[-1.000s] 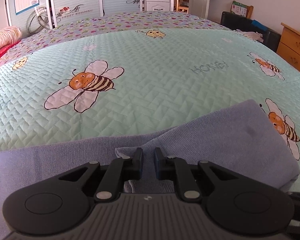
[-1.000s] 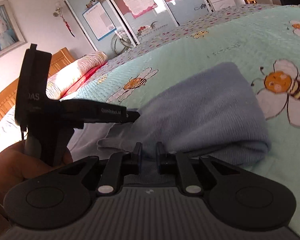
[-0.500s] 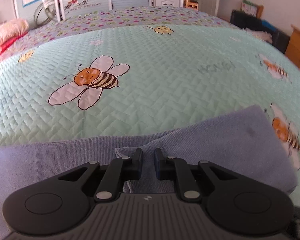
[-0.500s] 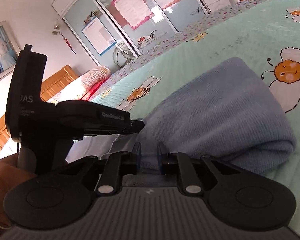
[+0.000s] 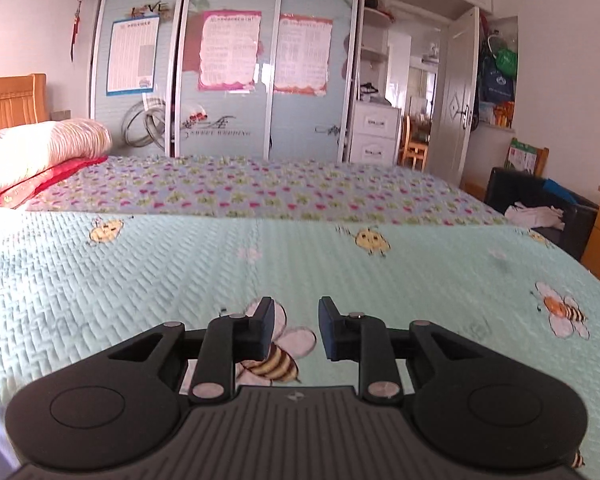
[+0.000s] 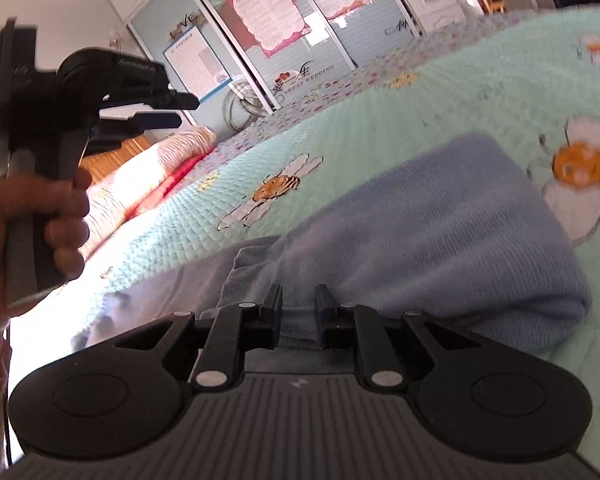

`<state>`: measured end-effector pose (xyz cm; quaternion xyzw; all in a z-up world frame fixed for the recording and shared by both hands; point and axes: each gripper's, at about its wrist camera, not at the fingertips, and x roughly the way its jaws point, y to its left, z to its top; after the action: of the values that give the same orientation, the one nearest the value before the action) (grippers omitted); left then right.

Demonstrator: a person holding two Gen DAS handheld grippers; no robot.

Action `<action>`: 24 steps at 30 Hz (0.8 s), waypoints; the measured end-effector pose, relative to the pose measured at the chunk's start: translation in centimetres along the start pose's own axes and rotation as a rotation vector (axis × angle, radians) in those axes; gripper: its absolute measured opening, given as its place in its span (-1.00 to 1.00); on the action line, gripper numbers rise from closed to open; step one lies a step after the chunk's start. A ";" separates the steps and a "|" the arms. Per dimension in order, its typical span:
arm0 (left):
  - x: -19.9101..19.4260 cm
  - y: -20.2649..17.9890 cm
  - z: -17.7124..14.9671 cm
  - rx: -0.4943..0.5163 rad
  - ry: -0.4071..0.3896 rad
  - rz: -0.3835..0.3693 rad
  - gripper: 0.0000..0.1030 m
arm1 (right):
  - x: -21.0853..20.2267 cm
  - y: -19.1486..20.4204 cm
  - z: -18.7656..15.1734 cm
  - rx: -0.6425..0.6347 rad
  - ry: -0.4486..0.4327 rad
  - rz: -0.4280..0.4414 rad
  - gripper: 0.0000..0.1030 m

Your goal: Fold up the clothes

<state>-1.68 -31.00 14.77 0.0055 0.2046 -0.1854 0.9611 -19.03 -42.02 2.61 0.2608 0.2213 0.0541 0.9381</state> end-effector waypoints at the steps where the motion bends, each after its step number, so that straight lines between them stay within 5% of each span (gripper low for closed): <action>1: 0.0 0.2 0.1 0.001 -0.004 0.005 -0.49 | -0.1 0.8 0.3 -0.018 -0.016 0.016 -0.62; 3: 0.0 0.7 0.3 -0.001 -0.009 0.018 -0.49 | -0.1 2.3 0.8 -0.053 -0.046 0.048 -0.62; 7: -0.1 2.1 0.6 -0.004 -0.020 0.046 -0.49 | 3.1 2.4 -0.4 -0.008 0.072 0.070 -0.62; 10: -0.4 3.5 0.6 -0.019 -0.021 0.063 -0.49 | 5.6 2.5 -1.3 0.026 0.161 0.087 -1.00; 14: -0.7 4.9 0.7 -0.030 -0.016 0.081 -0.50 | 6.2 3.0 -1.3 0.004 0.199 0.080 -1.00; 24: -0.9 7.1 0.7 -0.050 -0.003 0.089 -0.50 | 4.4 6.2 0.8 -0.066 -0.010 0.078 -0.89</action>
<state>0.41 -24.13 15.27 -0.0098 0.2070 -0.1372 0.9686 -14.62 -36.13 4.72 0.2382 0.2045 0.0968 0.9445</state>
